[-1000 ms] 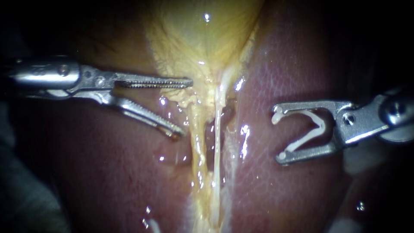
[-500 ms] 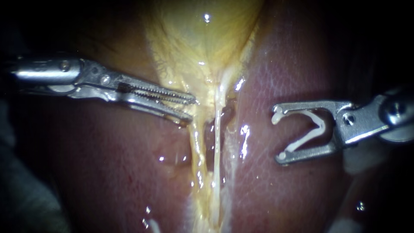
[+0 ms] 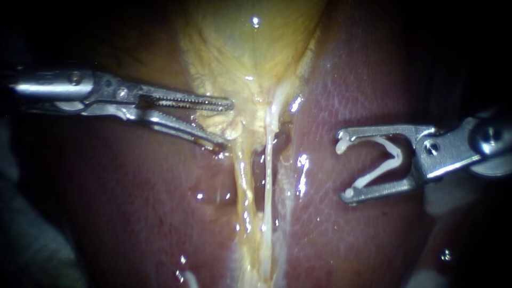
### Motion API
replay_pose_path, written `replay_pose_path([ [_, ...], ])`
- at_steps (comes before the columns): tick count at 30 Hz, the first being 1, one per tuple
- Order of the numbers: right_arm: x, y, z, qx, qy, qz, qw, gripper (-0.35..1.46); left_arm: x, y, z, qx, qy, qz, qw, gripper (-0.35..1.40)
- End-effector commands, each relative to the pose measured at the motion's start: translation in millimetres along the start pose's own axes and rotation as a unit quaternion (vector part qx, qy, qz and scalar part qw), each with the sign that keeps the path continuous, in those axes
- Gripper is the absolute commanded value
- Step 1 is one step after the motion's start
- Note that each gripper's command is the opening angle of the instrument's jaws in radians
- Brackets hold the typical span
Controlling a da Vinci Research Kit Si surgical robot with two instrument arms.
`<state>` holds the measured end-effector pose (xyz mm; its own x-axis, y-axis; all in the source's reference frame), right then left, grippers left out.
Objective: Grabbing gallbladder
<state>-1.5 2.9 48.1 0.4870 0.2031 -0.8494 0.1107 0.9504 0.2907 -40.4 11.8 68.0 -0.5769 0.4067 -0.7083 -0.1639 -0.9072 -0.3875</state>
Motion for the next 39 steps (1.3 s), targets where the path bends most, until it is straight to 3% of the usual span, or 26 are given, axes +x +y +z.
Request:
replay_pose_path([
  [1,0.0,0.0,0.0,0.0,0.0,0.0,1.0,0.49,0.0,0.0,-0.2,0.0,0.0,0.003,1.0,0.39],
  [18,0.0,0.0,-0.1,0.0,0.0,0.0,1.0,0.49,-0.1,-0.2,-0.4,-0.003,-0.011,0.021,0.9997,0.42],
  [21,0.0,0.0,-0.1,0.0,0.0,0.0,1.0,0.49,0.2,-0.4,0.0,-0.003,-0.011,0.02,0.9997,0.53],
  [31,0.0,0.0,-0.1,0.0,0.0,0.0,1.0,0.49,1.3,-0.8,1.1,0.007,-0.012,0.017,0.9997,0.59],
  [39,0.1,-0.1,0.0,0.0,0.0,0.0,1.0,0.49,0.8,-1.5,0.6,0.015,-0.013,0.012,0.9997,0.49],
])
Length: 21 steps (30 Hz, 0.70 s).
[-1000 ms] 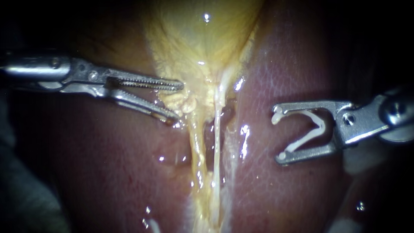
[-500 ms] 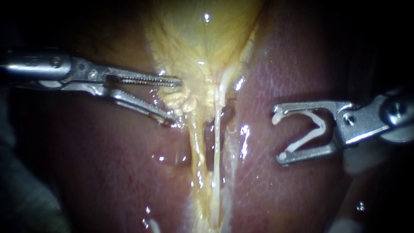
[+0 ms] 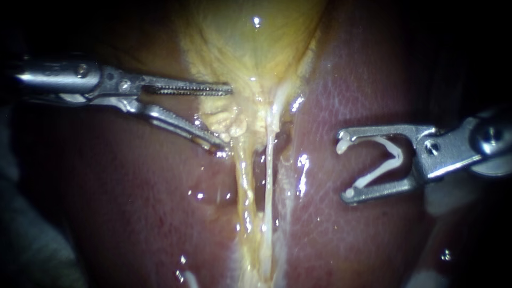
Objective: Grabbing gallbladder
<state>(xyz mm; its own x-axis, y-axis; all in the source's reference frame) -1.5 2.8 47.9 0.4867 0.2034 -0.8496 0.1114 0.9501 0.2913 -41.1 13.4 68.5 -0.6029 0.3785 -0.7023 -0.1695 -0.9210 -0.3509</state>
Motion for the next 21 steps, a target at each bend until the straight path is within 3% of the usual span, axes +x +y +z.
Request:
replay_pose_path([
  [1,0.0,0.0,0.0,0.0,0.0,0.0,1.0,0.49,0.0,0.0,-0.2,0.002,0.0,-0.002,1.0,0.48],
  [6,0.0,0.0,0.0,0.0,0.0,0.0,1.0,0.49,-0.1,-0.2,-0.3,0.005,0.0,-0.014,0.9999,0.27],
  [21,0.0,0.0,0.0,0.0,0.0,0.0,1.0,0.49,0.1,0.1,-0.4,0.011,0.0,-0.041,0.9991,0.07],
])
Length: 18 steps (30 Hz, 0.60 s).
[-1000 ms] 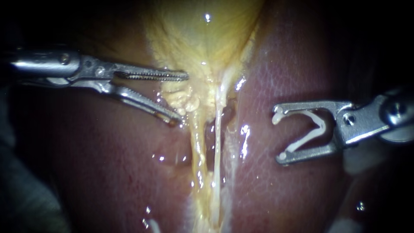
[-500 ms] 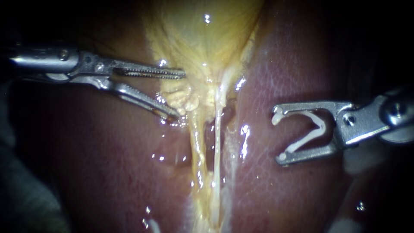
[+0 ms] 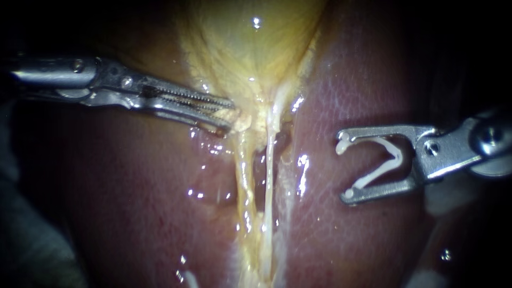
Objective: Grabbing gallbladder
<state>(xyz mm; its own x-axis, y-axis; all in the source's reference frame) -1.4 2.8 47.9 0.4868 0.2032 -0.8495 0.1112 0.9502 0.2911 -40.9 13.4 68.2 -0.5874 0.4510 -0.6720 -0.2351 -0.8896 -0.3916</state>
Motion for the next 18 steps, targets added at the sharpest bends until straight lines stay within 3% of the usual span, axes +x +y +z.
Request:
replay_pose_path([
  [1,0.0,0.0,0.0,0.0,0.0,0.0,1.0,0.49,0.1,0.1,0.0,0.0,0.0,-0.001,1.0,0.07],
  [11,0.0,0.0,0.0,0.0,0.0,0.0,1.0,0.49,0.4,0.1,-0.2,0.0,0.0,-0.017,0.9999,0.06],
  [18,0.0,0.0,0.0,0.0,0.0,0.0,1.0,0.49,0.4,0.1,-0.4,-0.001,0.001,-0.043,0.9991,-0.15],
])
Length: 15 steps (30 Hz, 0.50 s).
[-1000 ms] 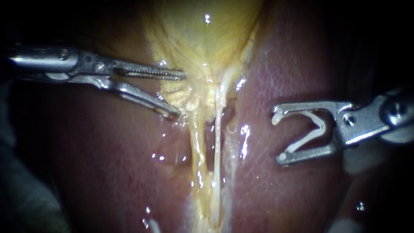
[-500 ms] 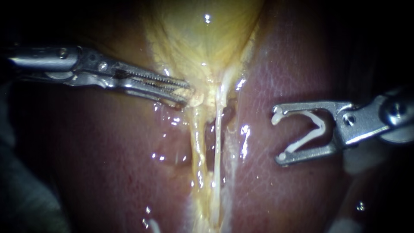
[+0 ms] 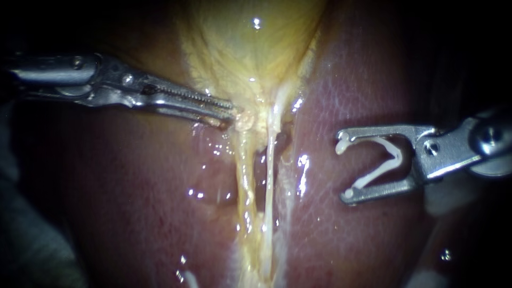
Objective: Grabbing gallbladder
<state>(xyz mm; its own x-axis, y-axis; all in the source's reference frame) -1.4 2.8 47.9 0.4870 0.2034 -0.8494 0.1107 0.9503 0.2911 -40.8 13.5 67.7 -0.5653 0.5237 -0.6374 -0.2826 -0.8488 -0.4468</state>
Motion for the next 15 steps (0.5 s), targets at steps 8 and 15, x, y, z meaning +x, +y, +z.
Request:
replay_pose_path([
  [8,0.0,0.0,0.0,0.0,0.0,0.0,1.0,0.49,0.0,-0.1,-0.6,-0.002,-0.013,-0.025,0.9996,-0.35],
  [15,0.0,0.0,0.0,0.0,0.0,0.0,1.0,0.49,0.6,0.2,-1.5,-0.001,-0.03,-0.077,0.9966,-0.35],
])
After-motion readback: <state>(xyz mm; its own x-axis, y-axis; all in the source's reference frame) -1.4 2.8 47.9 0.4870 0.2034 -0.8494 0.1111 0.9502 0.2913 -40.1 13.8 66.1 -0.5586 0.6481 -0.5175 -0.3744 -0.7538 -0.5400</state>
